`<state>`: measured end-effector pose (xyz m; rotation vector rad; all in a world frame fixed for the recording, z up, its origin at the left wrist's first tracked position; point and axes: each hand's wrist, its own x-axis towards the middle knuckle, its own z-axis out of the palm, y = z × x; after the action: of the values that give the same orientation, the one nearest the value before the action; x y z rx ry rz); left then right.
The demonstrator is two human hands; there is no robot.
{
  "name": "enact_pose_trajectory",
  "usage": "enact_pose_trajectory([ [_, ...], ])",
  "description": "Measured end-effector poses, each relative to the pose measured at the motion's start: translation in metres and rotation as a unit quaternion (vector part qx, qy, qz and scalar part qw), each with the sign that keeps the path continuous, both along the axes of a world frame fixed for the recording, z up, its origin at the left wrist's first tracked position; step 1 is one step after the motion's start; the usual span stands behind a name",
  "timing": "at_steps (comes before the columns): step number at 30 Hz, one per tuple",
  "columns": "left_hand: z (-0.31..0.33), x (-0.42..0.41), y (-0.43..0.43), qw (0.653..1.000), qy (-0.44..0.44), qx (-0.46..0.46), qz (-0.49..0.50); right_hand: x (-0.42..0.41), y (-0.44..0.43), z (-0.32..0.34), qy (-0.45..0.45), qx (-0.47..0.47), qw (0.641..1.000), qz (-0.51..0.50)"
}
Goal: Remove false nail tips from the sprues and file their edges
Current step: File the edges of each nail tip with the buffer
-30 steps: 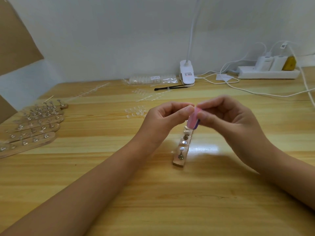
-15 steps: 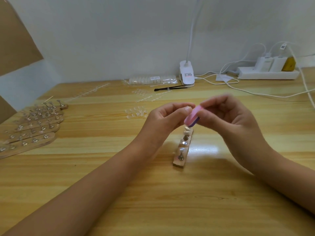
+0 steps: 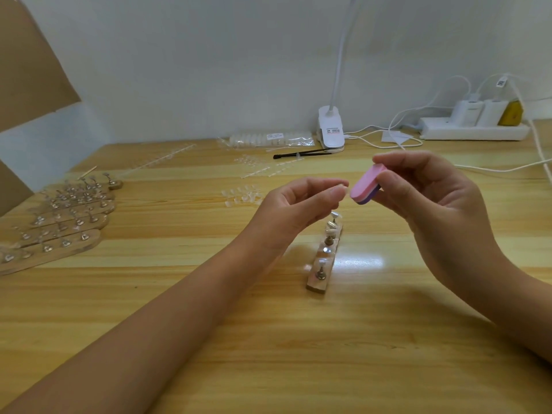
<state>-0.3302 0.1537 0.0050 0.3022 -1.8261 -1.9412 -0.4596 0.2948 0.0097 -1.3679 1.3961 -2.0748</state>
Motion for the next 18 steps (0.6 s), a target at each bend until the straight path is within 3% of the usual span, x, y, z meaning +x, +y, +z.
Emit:
enact_pose_trajectory([
  [5, -0.0007, -0.0014, 0.0006, 1.0, -0.017, -0.005, 0.018, 0.0071, -0.0036, -0.0064, 0.044, 0.019, 0.999, 0.01],
  [18, -0.0016, -0.0091, 0.0051, 0.995, 0.007, 0.084, 0.045, 0.0035, -0.0024, 0.0009, -0.011, -0.009, 1.0, -0.001],
])
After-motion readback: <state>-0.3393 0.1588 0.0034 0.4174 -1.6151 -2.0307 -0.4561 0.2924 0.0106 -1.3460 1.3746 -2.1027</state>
